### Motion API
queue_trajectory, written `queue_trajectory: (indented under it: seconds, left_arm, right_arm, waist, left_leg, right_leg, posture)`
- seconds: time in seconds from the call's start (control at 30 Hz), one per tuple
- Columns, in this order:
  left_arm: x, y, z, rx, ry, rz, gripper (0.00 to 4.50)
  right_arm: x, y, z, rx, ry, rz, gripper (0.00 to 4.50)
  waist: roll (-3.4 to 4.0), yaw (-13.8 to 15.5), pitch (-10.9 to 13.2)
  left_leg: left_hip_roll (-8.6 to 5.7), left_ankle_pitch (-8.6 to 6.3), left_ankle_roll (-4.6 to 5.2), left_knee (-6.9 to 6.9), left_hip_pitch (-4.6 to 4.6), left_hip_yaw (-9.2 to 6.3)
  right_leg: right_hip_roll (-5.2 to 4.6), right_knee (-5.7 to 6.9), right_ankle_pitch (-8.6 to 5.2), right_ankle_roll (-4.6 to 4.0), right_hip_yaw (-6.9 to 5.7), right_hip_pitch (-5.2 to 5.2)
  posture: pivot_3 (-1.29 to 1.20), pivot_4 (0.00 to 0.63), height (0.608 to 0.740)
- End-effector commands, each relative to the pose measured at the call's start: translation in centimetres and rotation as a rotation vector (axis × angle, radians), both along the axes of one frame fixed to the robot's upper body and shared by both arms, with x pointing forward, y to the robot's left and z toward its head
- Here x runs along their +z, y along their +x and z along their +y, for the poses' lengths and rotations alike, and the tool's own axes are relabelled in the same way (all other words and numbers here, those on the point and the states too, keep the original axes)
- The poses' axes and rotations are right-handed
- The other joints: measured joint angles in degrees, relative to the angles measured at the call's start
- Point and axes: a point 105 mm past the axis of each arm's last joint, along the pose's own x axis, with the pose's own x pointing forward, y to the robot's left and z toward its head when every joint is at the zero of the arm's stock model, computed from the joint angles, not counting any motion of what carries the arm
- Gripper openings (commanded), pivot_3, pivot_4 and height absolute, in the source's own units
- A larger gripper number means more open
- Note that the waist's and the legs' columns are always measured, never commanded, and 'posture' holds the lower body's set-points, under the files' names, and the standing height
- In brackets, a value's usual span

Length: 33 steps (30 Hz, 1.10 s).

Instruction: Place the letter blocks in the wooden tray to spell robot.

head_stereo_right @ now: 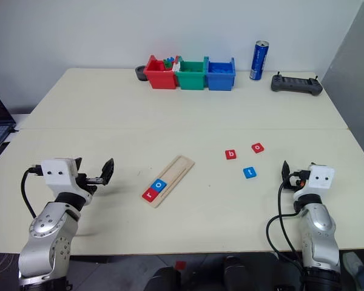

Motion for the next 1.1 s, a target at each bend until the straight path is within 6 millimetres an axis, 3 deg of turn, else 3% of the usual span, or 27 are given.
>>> queue_trajectory:
  seconds: [0.03,0.27,0.63,0.83,1.0,1.1]
  left_arm:
    - [1.3,-0.3,-0.5,-0.041,0.024,-0.06,4.5]
    - [1.5,-0.4,-1.0,-0.07,0.016,-0.075,4.5]
    - [0.1,-0.1,-2.1,-0.109,0.003,0.004,4.5]
    - [-0.1,-0.6,-3.7,-0.218,-0.024,0.008,4.5]
    - [1.2,-0.6,-4.1,-0.309,-0.088,-0.05,4.5]
    - [1.2,-1.2,-5.8,-0.425,-0.11,-0.016,4.5]
  right_arm:
    - [1.0,0.0,0.2,0.005,-0.009,-0.046,4.48]
    - [0.9,-0.3,0.1,0.006,-0.006,-0.04,4.48]
    - [0.5,-1.1,-0.3,-0.004,-0.016,-0.013,4.48]
    - [0.6,-1.2,0.3,0.015,-0.008,-0.012,4.48]
    - [0.6,-1.1,0.4,0.022,-0.006,-0.01,4.48]
    - [0.4,-1.3,1.0,0.068,0.018,-0.002,4.48]
  waist:
    - [0.0,0.0,0.0]
    - [0.0,0.0,0.0]
    - [0.0,0.0,0.0]
    - [0.0,0.0,0.0]
    - [0.0,0.0,0.0]
    - [0.0,-0.1,0.0]
  left_leg:
    - [0.0,0.0,0.0,0.0,0.0,0.0]
    - [0.0,0.0,0.0,0.0,0.0,0.0]
    - [0.0,0.0,0.0,0.0,0.0,0.0]
    - [0.0,0.0,0.0,0.0,0.0,0.01]
    - [0.0,0.0,0.0,0.0,0.0,0.01]
    - [0.0,0.0,0.0,0.0,0.0,0.01]
  right_leg:
    - [0.0,0.0,0.0,0.0,0.0,0.0]
    - [0.0,0.0,0.0,0.0,0.01,0.0]
    - [0.0,0.0,0.0,0.0,0.0,0.0]
    - [0.0,0.0,0.0,0.0,0.01,0.0]
    - [0.01,0.0,-0.01,0.01,0.01,0.0]
    - [0.01,0.0,-0.01,0.0,0.01,0.0]
  posture:
    - [0.0,0.15,0.74]
    - [0.0,0.15,0.74]
    - [0.0,0.15,0.74]
    - [0.0,0.15,0.74]
    - [0.0,0.15,0.74]
    - [0.0,0.15,0.74]
